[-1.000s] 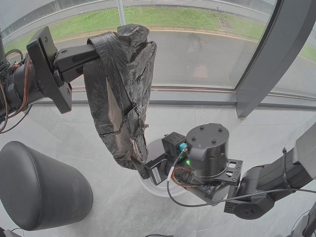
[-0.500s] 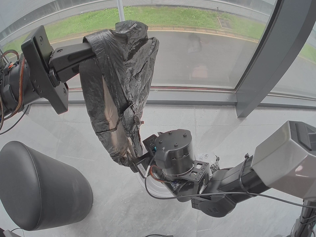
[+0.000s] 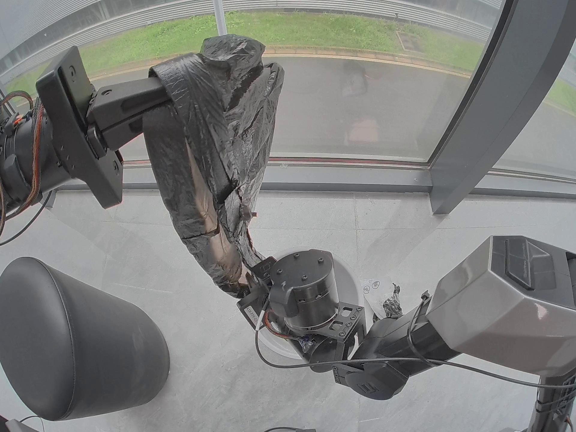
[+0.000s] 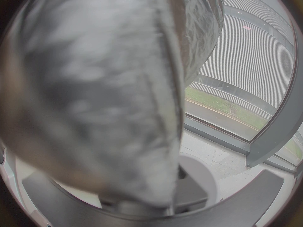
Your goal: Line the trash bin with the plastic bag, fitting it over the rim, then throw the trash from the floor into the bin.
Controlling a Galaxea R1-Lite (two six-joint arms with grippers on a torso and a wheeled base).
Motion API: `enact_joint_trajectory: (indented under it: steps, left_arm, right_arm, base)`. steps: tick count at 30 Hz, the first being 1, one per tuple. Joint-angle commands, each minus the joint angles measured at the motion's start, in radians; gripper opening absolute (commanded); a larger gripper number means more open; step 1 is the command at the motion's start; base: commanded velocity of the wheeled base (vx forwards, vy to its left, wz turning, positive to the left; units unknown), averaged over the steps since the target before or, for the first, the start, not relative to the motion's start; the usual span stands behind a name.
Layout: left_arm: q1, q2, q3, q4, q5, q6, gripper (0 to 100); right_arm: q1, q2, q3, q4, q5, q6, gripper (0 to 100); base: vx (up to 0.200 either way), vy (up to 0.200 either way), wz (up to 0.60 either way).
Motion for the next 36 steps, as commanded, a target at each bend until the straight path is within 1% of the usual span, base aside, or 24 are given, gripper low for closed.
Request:
enact_joint_trajectory:
  steps: [1, 8, 9, 13, 16, 17, 19, 20, 22, 23, 27, 28, 30, 31, 32, 34, 36]
  left_arm:
    - [0.0, -0.001, -0.001, 0.0, 0.0, -0.002, 0]
    - [0.0, -0.003, 0.005, 0.0, 0.0, 0.0, 0]
    - [0.0, -0.006, 0.022, 0.0, 0.0, 0.004, 0]
    - [0.0, -0.013, 0.049, 0.0, 0.001, 0.009, 0]
    - [0.003, -0.026, 0.118, 0.004, 0.008, 0.07, 0]
    - [0.003, -0.026, 0.118, 0.004, 0.008, 0.07, 0]
    - [0.005, -0.042, 0.175, 0.012, 0.009, 0.161, 0]
    - [0.005, -0.049, 0.19, 0.013, 0.009, 0.185, 0]
    - [0.008, -0.058, 0.212, 0.019, 0.009, 0.215, 0]
    - [0.008, -0.058, 0.212, 0.019, 0.009, 0.215, 0]
    - [0.009, -0.062, 0.222, 0.079, 0.009, 0.248, 0]
    - [0.009, -0.062, 0.222, 0.079, 0.009, 0.248, 0]
    - [0.002, -0.058, 0.226, 0.131, 0.021, 0.303, 0]
    - [0.002, -0.058, 0.226, 0.131, 0.021, 0.303, 0]
    - [-0.011, -0.052, 0.227, 0.147, 0.051, 0.346, 0]
    - [-0.034, -0.041, 0.229, 0.161, 0.074, 0.376, 0]
    - [-0.046, -0.027, 0.229, 0.177, 0.08, 0.391, 0]
  right_arm:
    - [0.002, 0.001, 0.011, -0.012, 0.0, -0.001, 0]
    - [0.003, -0.014, 0.065, -0.031, -0.012, -0.024, 0]
    - [0.002, -0.037, 0.088, -0.033, -0.03, -0.041, 0]
    - [0.0, -0.08, 0.114, -0.028, -0.032, -0.042, 0]
    - [-0.023, -0.163, 0.154, 0.001, -0.041, -0.042, 0]
    - [-0.023, -0.163, 0.154, 0.001, -0.041, -0.042, 0]
    - [-0.04, -0.217, 0.189, 0.033, -0.043, -0.031, 0]
    - [-0.048, -0.232, 0.201, 0.039, -0.043, -0.025, 0]
    - [-0.064, -0.255, 0.229, 0.041, -0.043, -0.005, 0]
    - [-0.064, -0.255, 0.229, 0.041, -0.043, -0.005, 0]
    - [-0.103, -0.306, 0.295, 0.054, -0.043, 0.096, 0]
    - [-0.103, -0.306, 0.295, 0.054, -0.043, 0.096, 0]
    - [-0.117, -0.339, 0.327, 0.1, -0.043, 0.2, 0]
    - [-0.117, -0.339, 0.327, 0.1, -0.043, 0.2, 0]
    - [-0.12, -0.362, 0.33, 0.133, -0.043, 0.257, 0]
    - [-0.12, -0.393, 0.33, 0.176, -0.033, 0.301, 0]
    - [-0.118, -0.428, 0.33, 0.231, -0.017, 0.348, 0]
  base:
    - [0.0, 0.0, 0.0]
    - [0.0, 0.0, 0.0]
    - [0.0, 0.0, 0.0]
    - [0.0, 0.0, 0.0]
    - [0.0, 0.0, 0.0]
    - [0.0, 0.0, 0.0]
    - [0.0, 0.0, 0.0]
    - [0.0, 0.0, 0.0]
    - [0.0, 0.0, 0.0]
    - [0.0, 0.0, 0.0]
    - [0.0, 0.0, 0.0]
    - [0.0, 0.0, 0.0]
    - [0.0, 0.0, 0.0]
    - [0.0, 0.0, 0.0]
    - [0.0, 0.0, 0.0]
    - [0.0, 0.0, 0.0]
    - [0.0, 0.0, 0.0]
